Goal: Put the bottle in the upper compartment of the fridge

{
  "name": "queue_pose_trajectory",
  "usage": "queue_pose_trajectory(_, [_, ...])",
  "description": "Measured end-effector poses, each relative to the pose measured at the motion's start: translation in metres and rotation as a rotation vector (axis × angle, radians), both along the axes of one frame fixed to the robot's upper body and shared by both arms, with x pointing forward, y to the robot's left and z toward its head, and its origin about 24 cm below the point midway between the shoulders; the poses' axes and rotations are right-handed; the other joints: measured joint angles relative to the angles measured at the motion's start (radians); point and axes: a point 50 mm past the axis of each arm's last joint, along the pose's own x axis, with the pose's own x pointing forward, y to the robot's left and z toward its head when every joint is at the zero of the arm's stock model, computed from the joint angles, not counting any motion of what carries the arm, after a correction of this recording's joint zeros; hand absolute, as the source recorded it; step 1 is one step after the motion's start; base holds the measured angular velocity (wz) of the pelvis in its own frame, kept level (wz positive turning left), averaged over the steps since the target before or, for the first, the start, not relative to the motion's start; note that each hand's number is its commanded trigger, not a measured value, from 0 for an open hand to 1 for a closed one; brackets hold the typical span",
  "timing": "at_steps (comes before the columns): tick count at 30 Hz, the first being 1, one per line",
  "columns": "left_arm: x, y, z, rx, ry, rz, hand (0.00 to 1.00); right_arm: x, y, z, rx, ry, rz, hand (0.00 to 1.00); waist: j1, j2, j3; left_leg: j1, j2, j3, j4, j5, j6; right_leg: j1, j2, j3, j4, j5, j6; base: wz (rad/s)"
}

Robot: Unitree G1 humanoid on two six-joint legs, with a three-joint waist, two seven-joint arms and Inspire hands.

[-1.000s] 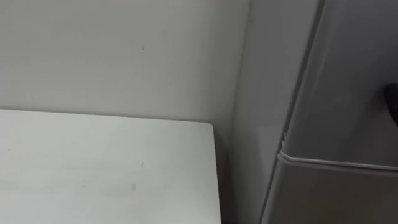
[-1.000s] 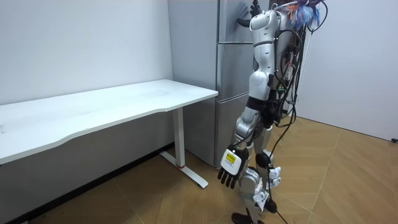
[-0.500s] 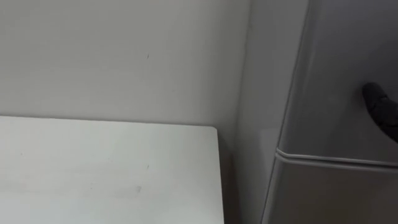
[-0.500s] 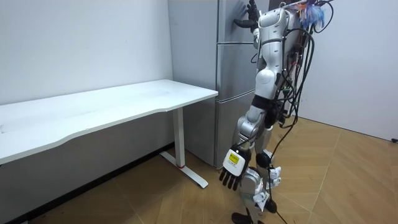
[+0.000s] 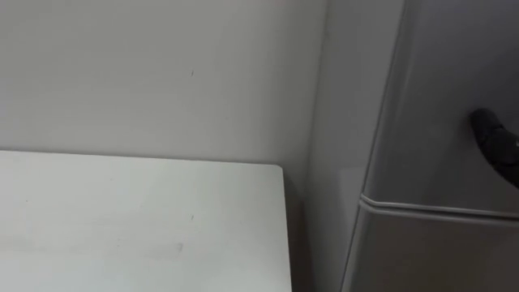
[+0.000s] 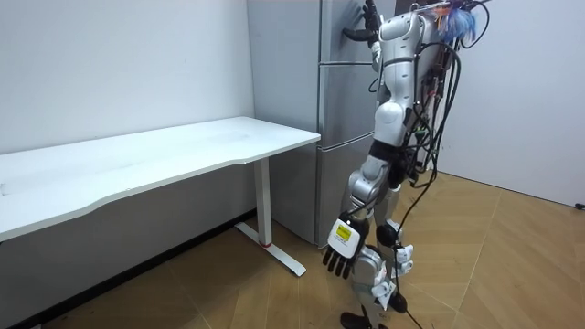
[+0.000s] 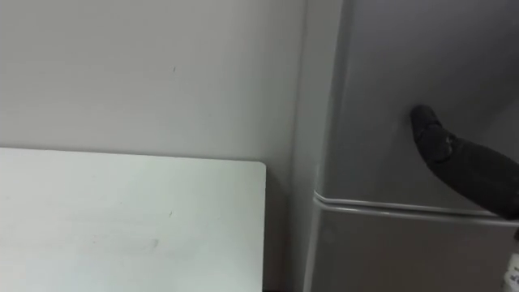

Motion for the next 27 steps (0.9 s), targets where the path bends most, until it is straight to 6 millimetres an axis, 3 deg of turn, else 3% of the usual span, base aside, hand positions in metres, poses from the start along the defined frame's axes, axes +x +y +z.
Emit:
queue_pose_trajectory(11, [0.01,0.003,0.001,-0.015,0.017,-0.046,0.0,0.014,-0.007,-0.011,-0.056,0.133,0.0,0.0,-0.02,-0.012,-0.0047,0.002,0.002,-0.008,-0.002,0.0,0.0,0.02,0.0,-0.012,-0.014,0.012,-0.002,0.01])
queue_pose_trajectory(18, [0.017,0.008,0.003,-0.001,0.022,-0.066,0.0,0.028,-0.018,-0.017,-0.138,0.253,-0.018,0.0,-0.021,-0.029,-0.0014,-0.001,0.003,-0.011,0.012,0.0,0.004,0.012,0.001,-0.001,-0.015,0.027,0.001,-0.08])
queue_pose_trajectory(27, [0.014,0.011,0.004,-0.013,0.047,-0.065,0.0,0.045,-0.026,-0.019,-0.14,0.31,-0.056,0.0,-0.012,-0.021,-0.0078,-0.042,0.004,-0.019,0.042,0.004,0.024,-0.016,-0.006,-0.001,-0.015,0.053,0.019,0.0])
